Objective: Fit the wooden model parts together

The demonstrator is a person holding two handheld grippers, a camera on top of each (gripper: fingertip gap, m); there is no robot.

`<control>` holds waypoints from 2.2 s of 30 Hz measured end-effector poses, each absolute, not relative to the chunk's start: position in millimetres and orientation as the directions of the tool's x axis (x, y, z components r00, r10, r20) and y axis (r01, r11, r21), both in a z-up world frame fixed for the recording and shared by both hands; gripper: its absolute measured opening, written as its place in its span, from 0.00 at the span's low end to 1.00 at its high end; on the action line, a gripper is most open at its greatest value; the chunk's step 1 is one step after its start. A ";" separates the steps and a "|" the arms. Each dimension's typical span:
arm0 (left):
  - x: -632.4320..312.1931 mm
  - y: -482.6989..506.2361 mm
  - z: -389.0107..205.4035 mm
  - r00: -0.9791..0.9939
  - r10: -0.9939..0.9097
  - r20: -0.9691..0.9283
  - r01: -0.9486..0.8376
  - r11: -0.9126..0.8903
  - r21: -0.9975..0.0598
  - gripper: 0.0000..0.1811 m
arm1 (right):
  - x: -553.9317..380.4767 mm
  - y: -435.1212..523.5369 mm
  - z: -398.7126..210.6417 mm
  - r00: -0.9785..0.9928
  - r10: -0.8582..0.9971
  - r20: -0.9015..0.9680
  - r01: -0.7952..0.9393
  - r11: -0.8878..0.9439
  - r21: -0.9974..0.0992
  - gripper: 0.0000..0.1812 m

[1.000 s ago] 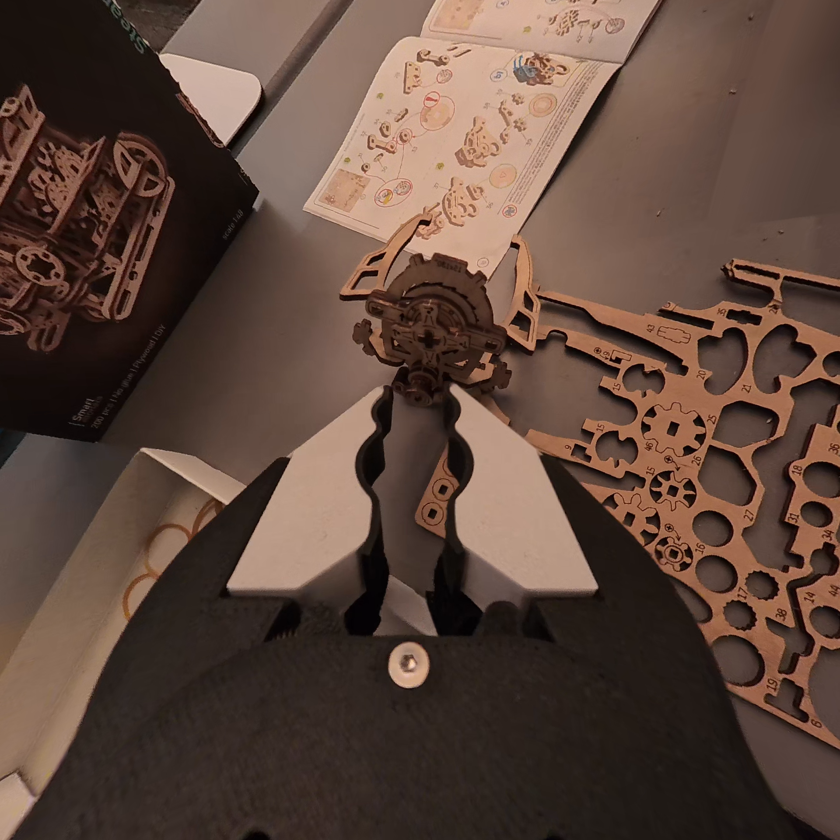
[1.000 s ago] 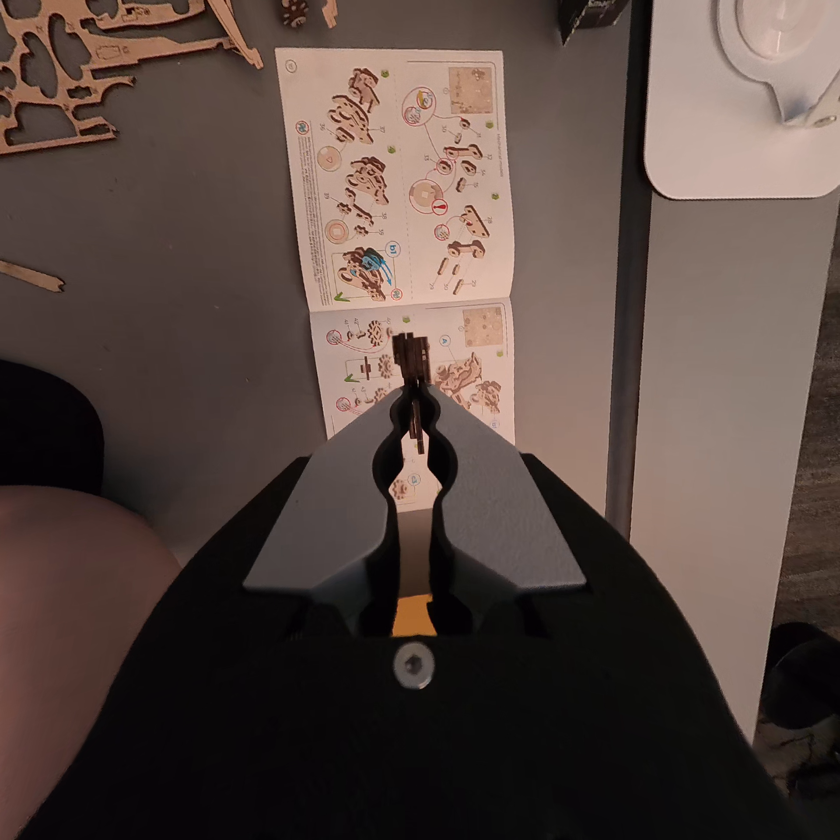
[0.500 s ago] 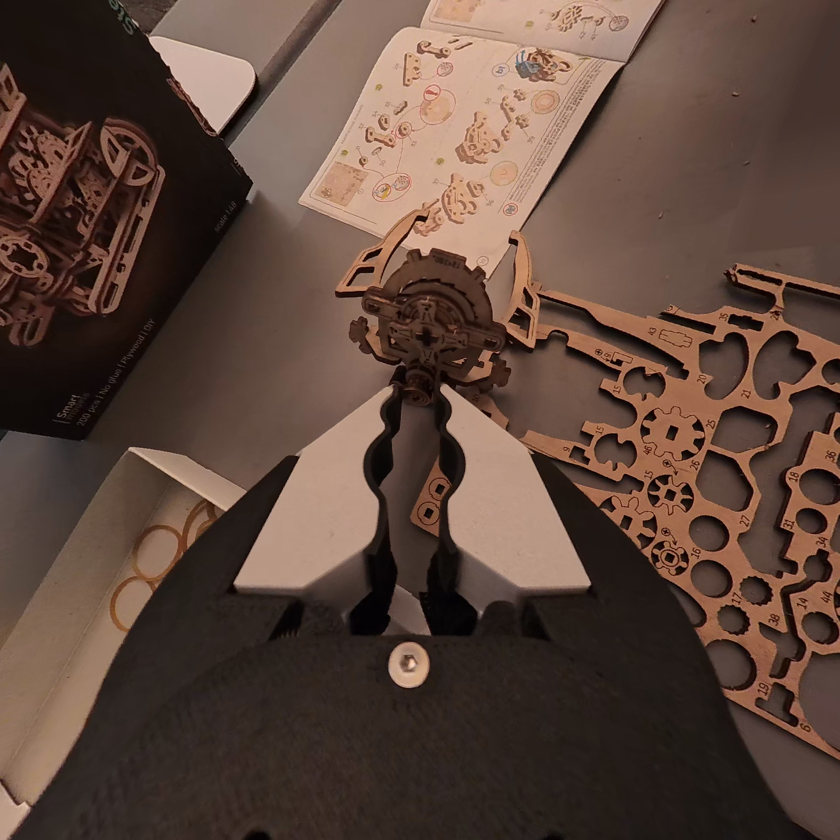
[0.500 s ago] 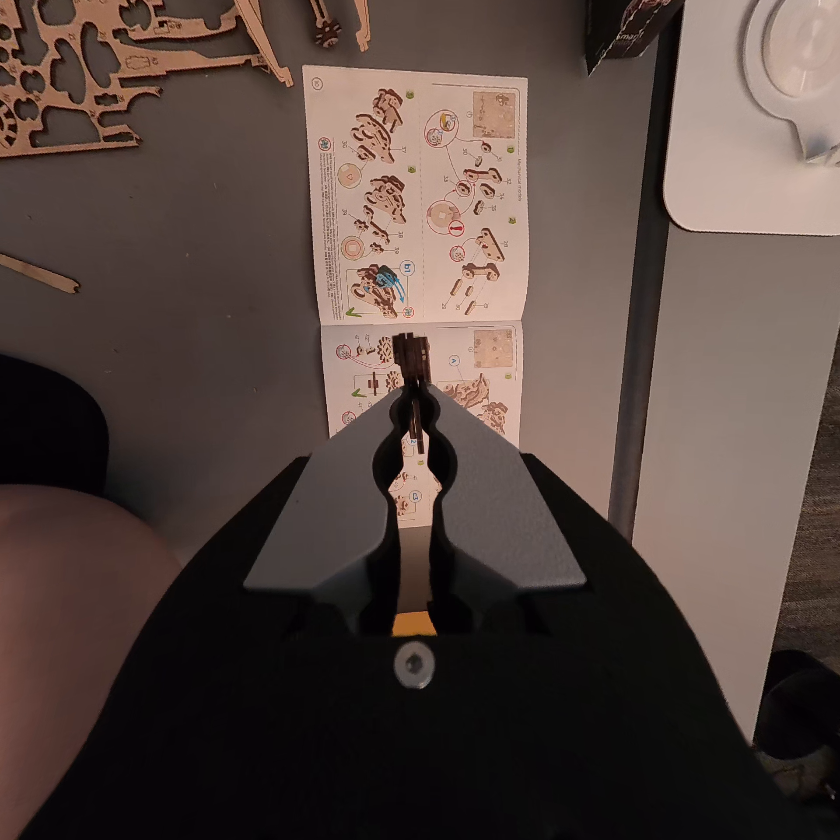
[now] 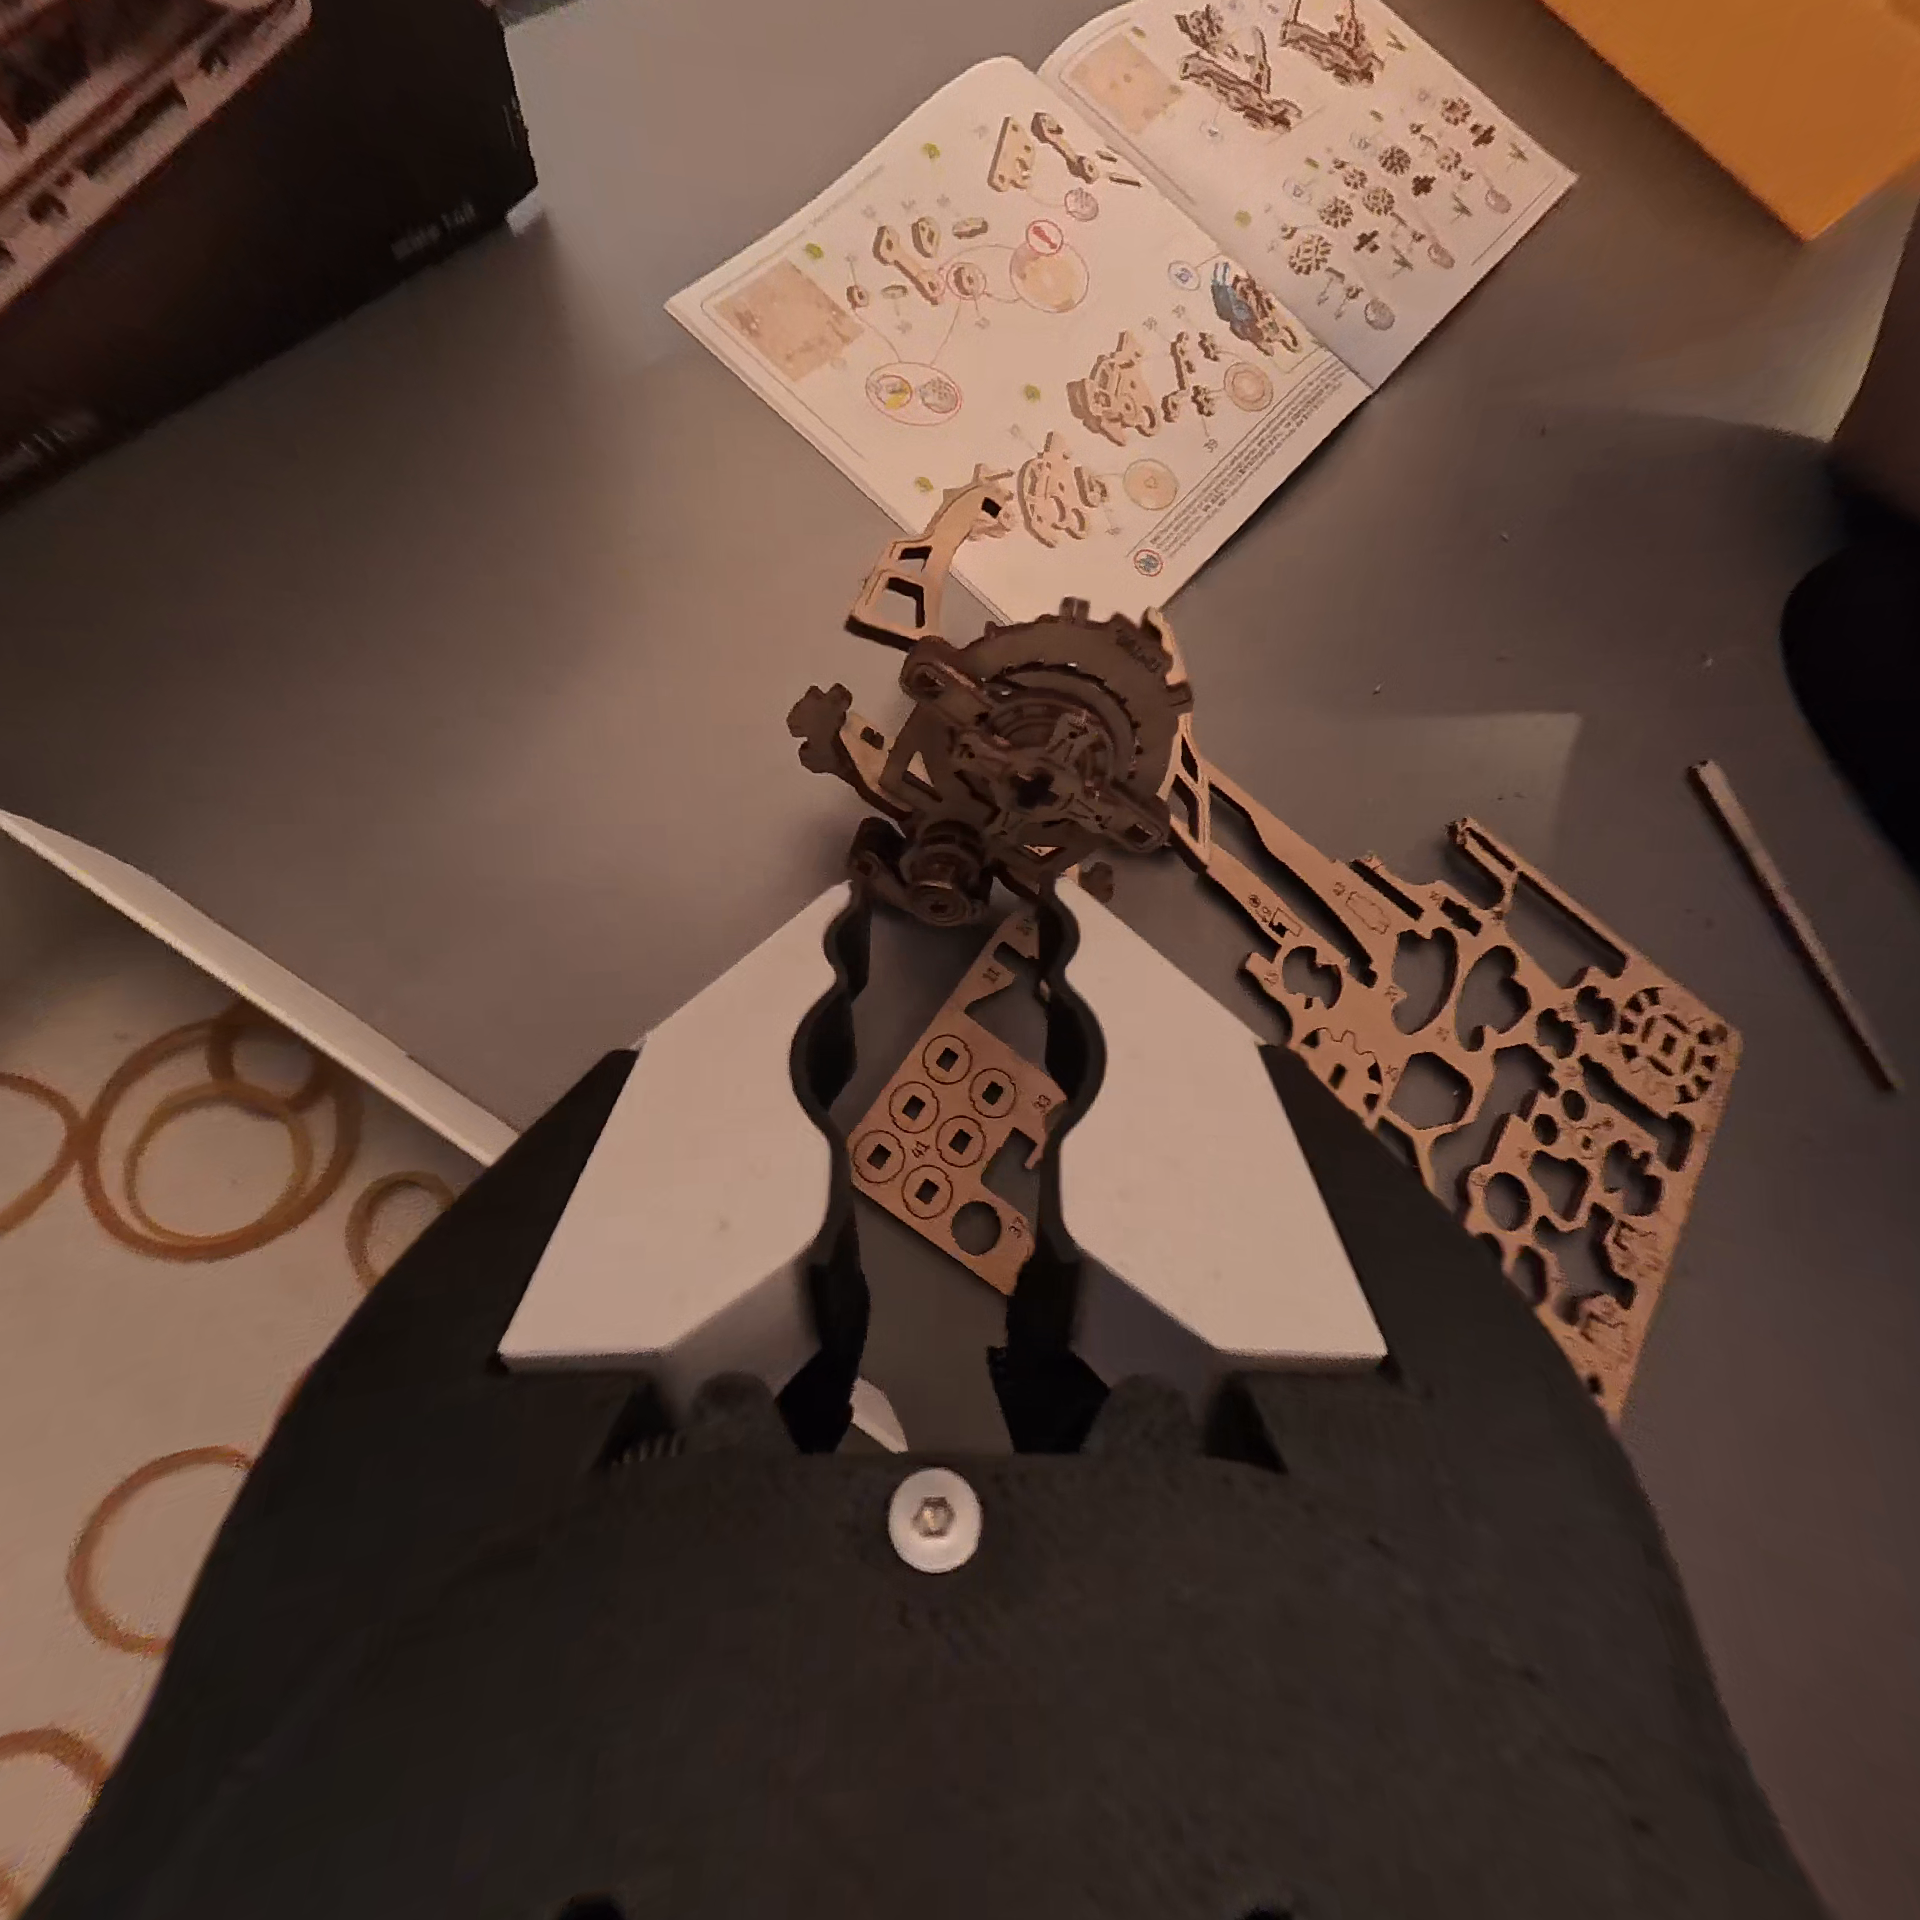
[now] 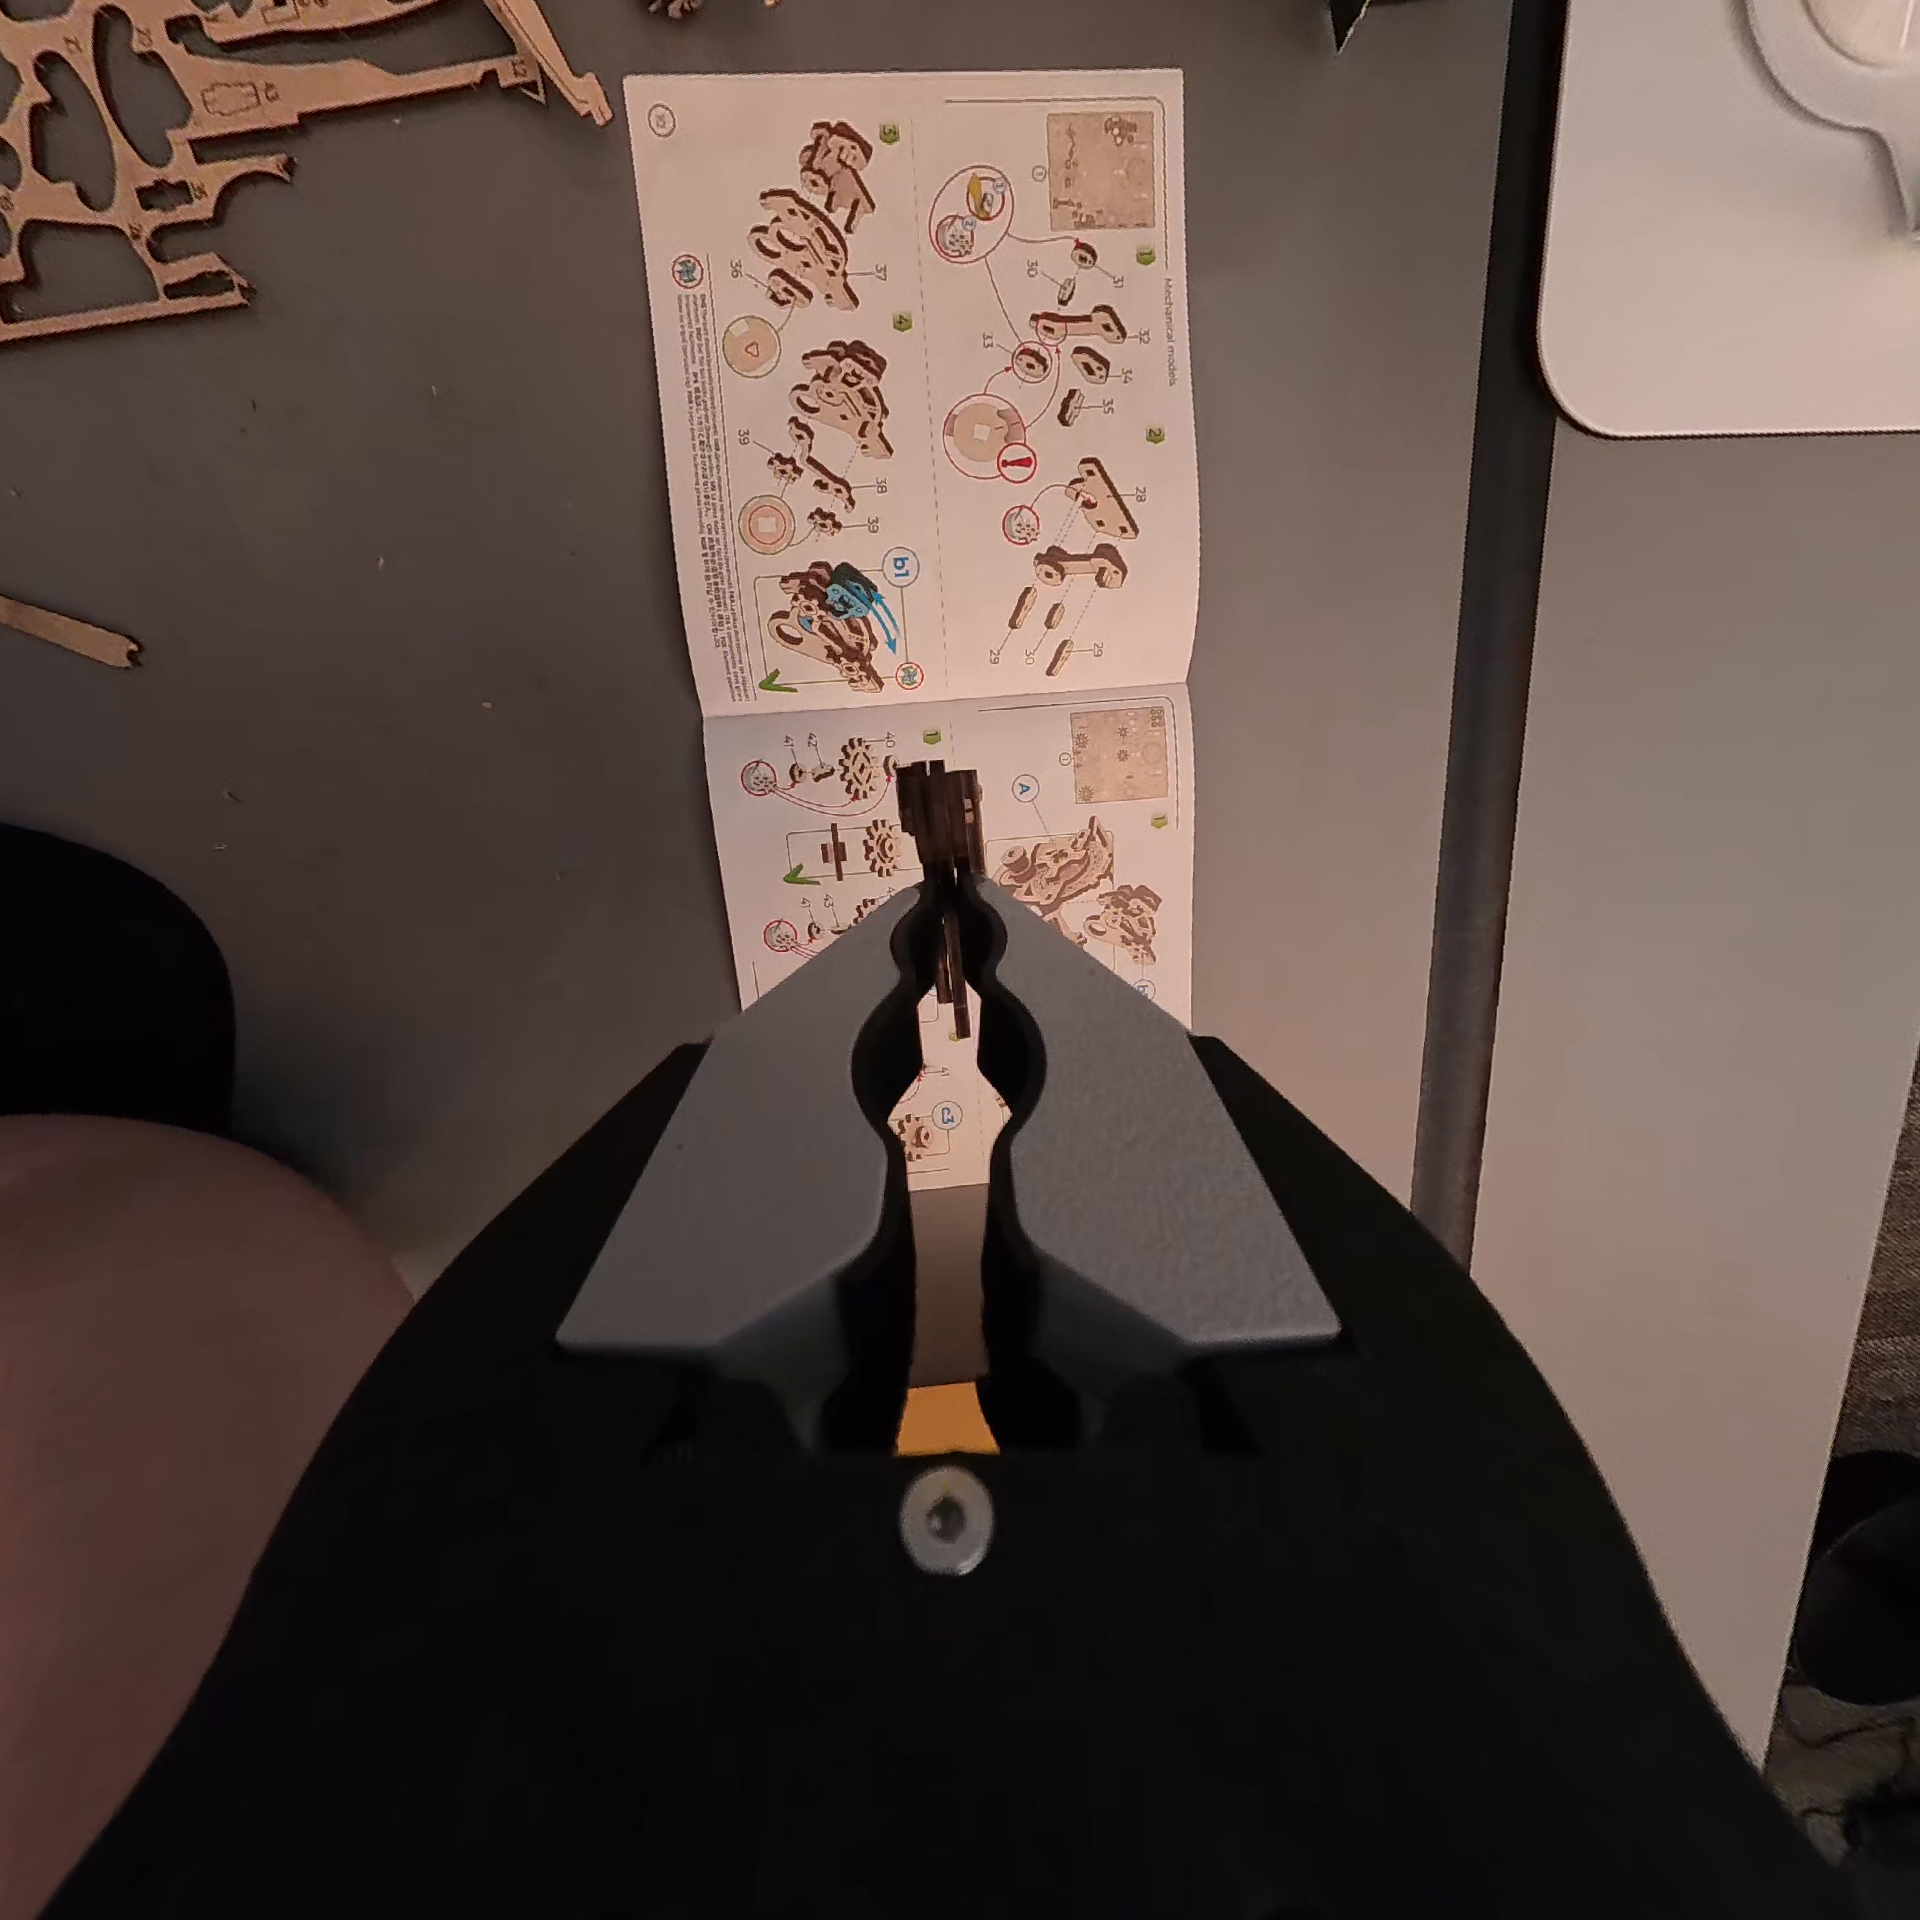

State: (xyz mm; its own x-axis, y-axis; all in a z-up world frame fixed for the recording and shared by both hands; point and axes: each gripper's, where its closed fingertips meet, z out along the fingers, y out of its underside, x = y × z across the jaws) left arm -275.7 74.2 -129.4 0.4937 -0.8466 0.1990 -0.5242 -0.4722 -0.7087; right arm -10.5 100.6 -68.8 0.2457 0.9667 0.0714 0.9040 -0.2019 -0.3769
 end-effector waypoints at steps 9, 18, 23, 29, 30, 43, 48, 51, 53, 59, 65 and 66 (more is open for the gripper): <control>-271.4 72.6 -120.1 0.487 -0.713 0.504 -0.348 -0.688 -0.637 0.17 | -7.9 99.3 -67.4 0.253 0.964 0.075 0.901 -0.207 -0.381 0.01; -272.2 74.2 -131.6 0.524 -0.726 0.445 -0.406 -0.672 -0.619 0.11 | -8.6 99.6 -67.8 0.252 0.965 0.073 0.902 -0.207 -0.379 0.01; -272.5 72.7 -133.1 0.499 -0.761 0.414 -0.430 -0.633 -0.644 0.06 | -8.1 99.5 -68.2 0.254 0.965 0.072 0.902 -0.209 -0.377 0.01; -273.4 71.5 -134.5 0.471 -0.845 0.255 -0.511 -0.497 -0.701 0.06 | -7.7 99.8 -70.7 0.256 0.965 0.063 0.904 -0.216 -0.368 0.01; -273.3 71.7 -134.4 0.463 -0.860 0.216 -0.531 -0.464 -0.709 0.06 | -7.8 99.8 -71.1 0.256 0.965 0.061 0.904 -0.217 -0.368 0.01; -272.4 76.7 -131.0 0.378 -0.908 -0.180 -0.683 -0.142 -0.716 0.06 | -7.4 99.5 -72.2 0.258 0.965 0.054 0.904 -0.221 -0.365 0.01; -272.6 76.9 -129.3 0.333 -0.893 -0.303 -0.730 -0.041 -0.682 0.06 | -7.5 99.3 -72.7 0.257 0.965 0.053 0.905 -0.221 -0.363 0.01; -275.0 78.2 -130.5 0.320 -0.881 -0.350 -0.756 -0.015 -0.654 0.06 | -7.8 99.3 -73.0 0.257 0.965 0.051 0.905 -0.222 -0.362 0.01; -276.9 79.9 -129.2 0.316 -0.868 -0.383 -0.766 0.004 -0.643 0.06 | -7.8 99.1 -73.6 0.256 0.965 0.051 0.907 -0.222 -0.358 0.01; -283.2 83.6 -130.7 0.325 -0.845 -0.426 -0.785 0.010 -0.619 0.07 | -8.0 99.1 -75.3 0.257 0.965 0.047 0.910 -0.225 -0.349 0.01; -281.6 84.8 -115.1 0.391 -0.865 -0.315 -0.696 -0.054 -0.716 0.11 | -8.0 99.4 -75.6 0.258 0.965 0.046 0.909 -0.227 -0.349 0.01; -282.6 85.4 -116.0 0.396 -0.868 -0.299 -0.694 -0.070 -0.716 0.11 | -7.9 99.5 -75.6 0.259 0.965 0.046 0.909 -0.227 -0.348 0.01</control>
